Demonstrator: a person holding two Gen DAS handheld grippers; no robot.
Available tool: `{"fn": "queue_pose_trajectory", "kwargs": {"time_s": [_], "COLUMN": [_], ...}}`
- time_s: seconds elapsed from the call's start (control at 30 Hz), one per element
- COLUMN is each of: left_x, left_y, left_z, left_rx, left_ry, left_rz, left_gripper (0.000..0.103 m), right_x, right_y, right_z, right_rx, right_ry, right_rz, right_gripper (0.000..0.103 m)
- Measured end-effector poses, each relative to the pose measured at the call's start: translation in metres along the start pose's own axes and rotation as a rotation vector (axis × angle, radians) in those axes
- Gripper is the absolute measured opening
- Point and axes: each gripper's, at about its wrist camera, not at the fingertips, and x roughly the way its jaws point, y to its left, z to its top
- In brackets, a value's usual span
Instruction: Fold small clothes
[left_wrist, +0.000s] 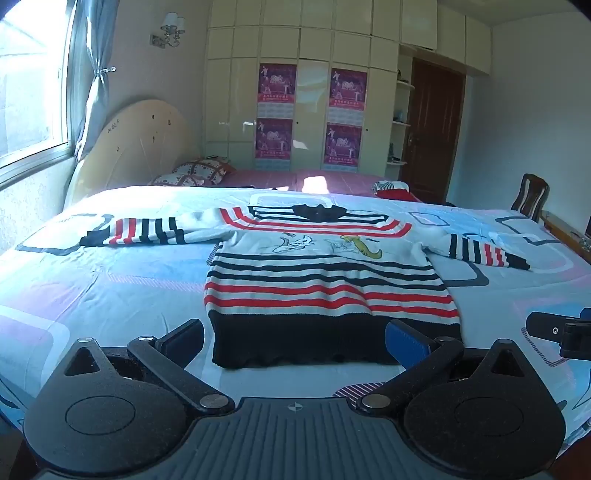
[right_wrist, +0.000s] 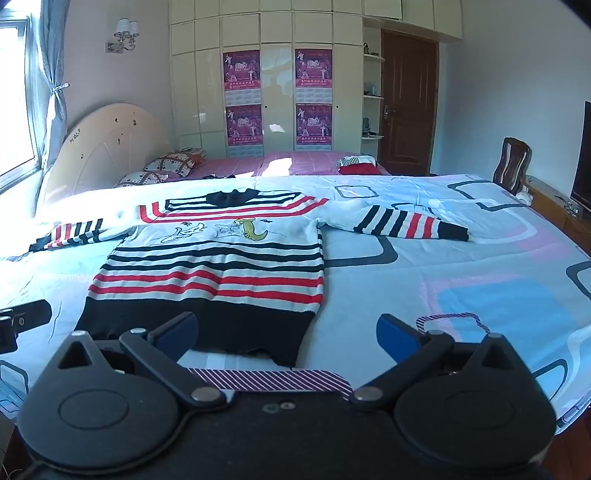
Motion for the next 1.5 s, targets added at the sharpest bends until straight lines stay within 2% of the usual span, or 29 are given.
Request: {"fn": "queue_pose_trajectory", "kwargs": {"time_s": [1.5], "left_x": [-0.002], "left_y": [-0.019], "left_z": [0.000], "left_rx": [0.025], "left_ry": [-0.020], "left_rz": [-0.006], "left_gripper": [0.103], "right_x": [0.007], "right_y": [-0.018], "right_z": [-0.002], "right_rx": [0.008], "right_ry": [-0.005], "right_rz": [-0.004], "right_gripper": [0.103]}}
